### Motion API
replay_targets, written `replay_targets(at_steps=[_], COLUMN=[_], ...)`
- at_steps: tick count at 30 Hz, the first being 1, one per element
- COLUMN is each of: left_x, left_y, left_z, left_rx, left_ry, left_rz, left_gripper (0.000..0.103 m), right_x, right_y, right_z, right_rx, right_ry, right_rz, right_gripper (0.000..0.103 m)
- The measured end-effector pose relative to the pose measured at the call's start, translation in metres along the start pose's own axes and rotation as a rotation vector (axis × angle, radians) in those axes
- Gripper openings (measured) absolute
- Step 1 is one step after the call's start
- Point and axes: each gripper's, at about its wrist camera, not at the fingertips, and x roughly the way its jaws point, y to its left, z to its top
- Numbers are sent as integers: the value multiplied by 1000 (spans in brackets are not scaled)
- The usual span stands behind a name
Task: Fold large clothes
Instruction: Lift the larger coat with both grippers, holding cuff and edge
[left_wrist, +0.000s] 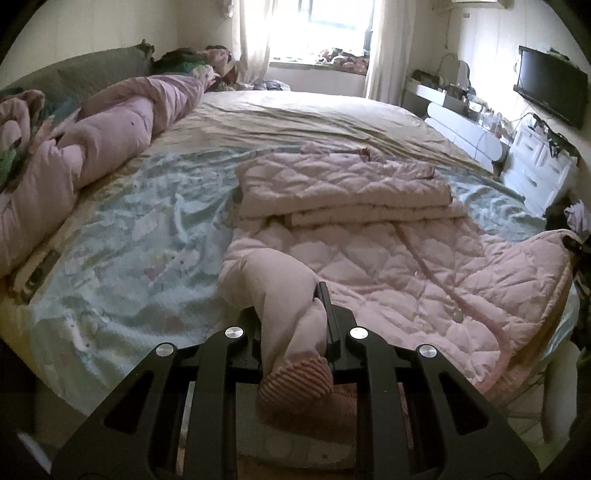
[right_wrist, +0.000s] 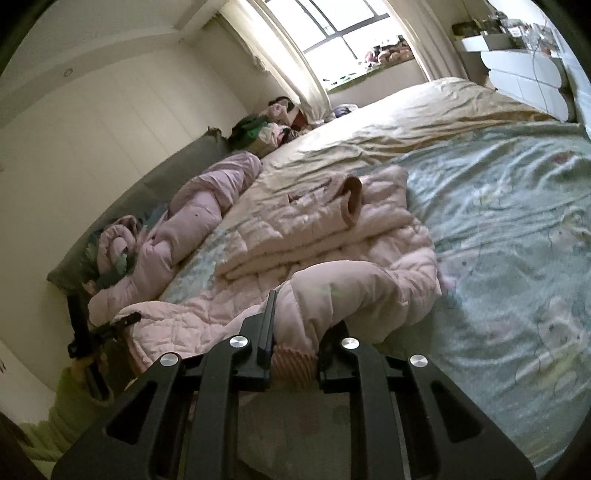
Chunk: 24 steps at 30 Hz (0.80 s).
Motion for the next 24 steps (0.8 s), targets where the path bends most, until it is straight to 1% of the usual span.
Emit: replay_targets(at_steps=[6,14,18,24], left_x=[-1,0,3,10], left_y=[-4,-6,-6,-3], left_z=[22,56,70,92], left_rx=[21,24,36,33], left_ry=[-33,-86,-103,-125], left_rz=[22,30,47,48], left_gripper=[13,14,14,14], right_x=[4,13,19,31], right_y=[1,-1,-3,-5], right_z=[21,56,73,99], right_rx=[-9,-22,-24,-27], right_ry=[-38,-101,-129,-160], right_rz=[11,11,3,-12], right_gripper=[15,15,15,15])
